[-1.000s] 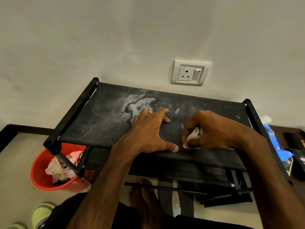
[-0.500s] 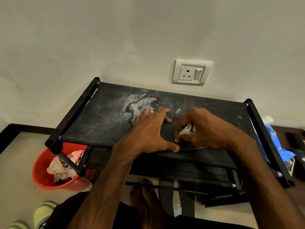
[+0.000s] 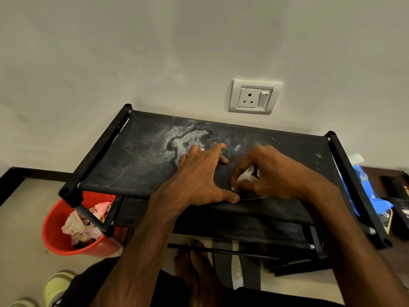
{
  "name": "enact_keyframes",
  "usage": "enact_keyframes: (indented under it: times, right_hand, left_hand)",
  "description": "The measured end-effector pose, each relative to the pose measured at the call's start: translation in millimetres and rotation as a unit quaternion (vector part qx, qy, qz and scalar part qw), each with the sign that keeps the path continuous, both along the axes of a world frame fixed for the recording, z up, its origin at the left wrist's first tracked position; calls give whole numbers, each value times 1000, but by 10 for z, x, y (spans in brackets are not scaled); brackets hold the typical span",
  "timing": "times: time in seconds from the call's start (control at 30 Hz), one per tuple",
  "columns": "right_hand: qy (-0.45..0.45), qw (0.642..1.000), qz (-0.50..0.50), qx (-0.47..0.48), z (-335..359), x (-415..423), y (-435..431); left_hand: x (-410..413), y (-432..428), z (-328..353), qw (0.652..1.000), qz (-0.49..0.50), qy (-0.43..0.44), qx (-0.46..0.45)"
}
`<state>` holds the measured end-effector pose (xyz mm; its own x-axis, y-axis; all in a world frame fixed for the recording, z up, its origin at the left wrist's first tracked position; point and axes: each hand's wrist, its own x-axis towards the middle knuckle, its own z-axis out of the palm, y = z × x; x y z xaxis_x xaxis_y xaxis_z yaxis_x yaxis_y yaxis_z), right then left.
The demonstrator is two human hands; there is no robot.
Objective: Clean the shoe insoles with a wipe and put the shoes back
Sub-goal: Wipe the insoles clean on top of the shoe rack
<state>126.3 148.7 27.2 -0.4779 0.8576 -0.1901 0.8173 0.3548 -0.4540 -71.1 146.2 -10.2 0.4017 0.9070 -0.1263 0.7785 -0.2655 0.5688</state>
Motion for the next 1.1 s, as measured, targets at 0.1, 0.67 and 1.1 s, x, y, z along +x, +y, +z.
enact_keyframes:
  times: [0.1, 0.67, 1.1]
  right_hand:
    - [-1, 1000, -1, -4, -3, 0, -12]
    - [181, 934, -255, 171, -253, 462, 150]
    - [66, 996, -51, 31, 36, 333, -11]
  left_hand:
    - [-4, -6, 10, 1000, -1, 2, -2]
    - [51, -35, -53, 997, -28, 36, 61]
    - [123, 56, -149, 994, -31, 72, 72]
